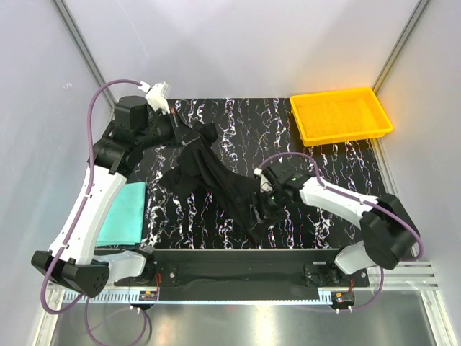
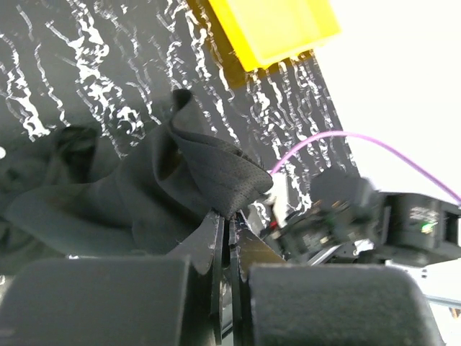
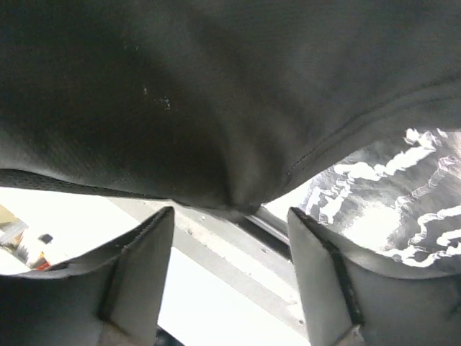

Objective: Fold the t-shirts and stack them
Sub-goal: Flatten the tshirt out

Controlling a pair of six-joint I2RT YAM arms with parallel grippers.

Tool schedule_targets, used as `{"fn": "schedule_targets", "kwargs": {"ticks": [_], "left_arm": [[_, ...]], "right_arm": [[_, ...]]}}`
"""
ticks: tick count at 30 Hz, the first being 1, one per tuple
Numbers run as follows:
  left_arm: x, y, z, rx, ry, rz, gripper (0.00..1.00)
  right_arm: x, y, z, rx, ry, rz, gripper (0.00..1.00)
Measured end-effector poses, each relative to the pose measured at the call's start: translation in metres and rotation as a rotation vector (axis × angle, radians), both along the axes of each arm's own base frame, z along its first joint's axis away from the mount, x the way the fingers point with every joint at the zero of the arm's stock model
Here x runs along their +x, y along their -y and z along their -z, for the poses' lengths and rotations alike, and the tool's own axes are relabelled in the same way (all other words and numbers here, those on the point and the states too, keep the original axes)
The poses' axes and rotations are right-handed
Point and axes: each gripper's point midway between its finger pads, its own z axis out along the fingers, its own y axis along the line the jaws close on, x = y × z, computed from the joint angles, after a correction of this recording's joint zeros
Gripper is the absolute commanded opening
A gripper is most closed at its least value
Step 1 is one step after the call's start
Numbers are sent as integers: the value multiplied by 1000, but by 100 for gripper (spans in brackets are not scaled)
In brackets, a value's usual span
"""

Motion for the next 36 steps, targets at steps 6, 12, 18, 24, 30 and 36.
{"fn": "schedule_targets", "kwargs": {"ticks": [6, 12, 18, 24, 30, 36], "left_arm": [[-2, 5, -6, -36, 1, 18, 0], [-3, 8, -10, -62, -4, 25, 0], [-5, 11, -12, -80, -13, 37, 0], [-11, 6, -22, -71, -4, 24, 0], [-36, -14, -111, -64, 185, -11, 0], [-116, -43, -228, -126, 565, -2, 0]], "right_arm": [[13, -22, -1, -21, 58, -29, 70], [36, -49, -17, 33, 133, -9, 42], [38, -66, -18, 88, 156, 13, 0], [42, -47, -18, 19, 210, 76, 0], [53, -5, -115, 8, 482, 132, 0], [28, 26, -270, 236, 818, 62, 0]]}}
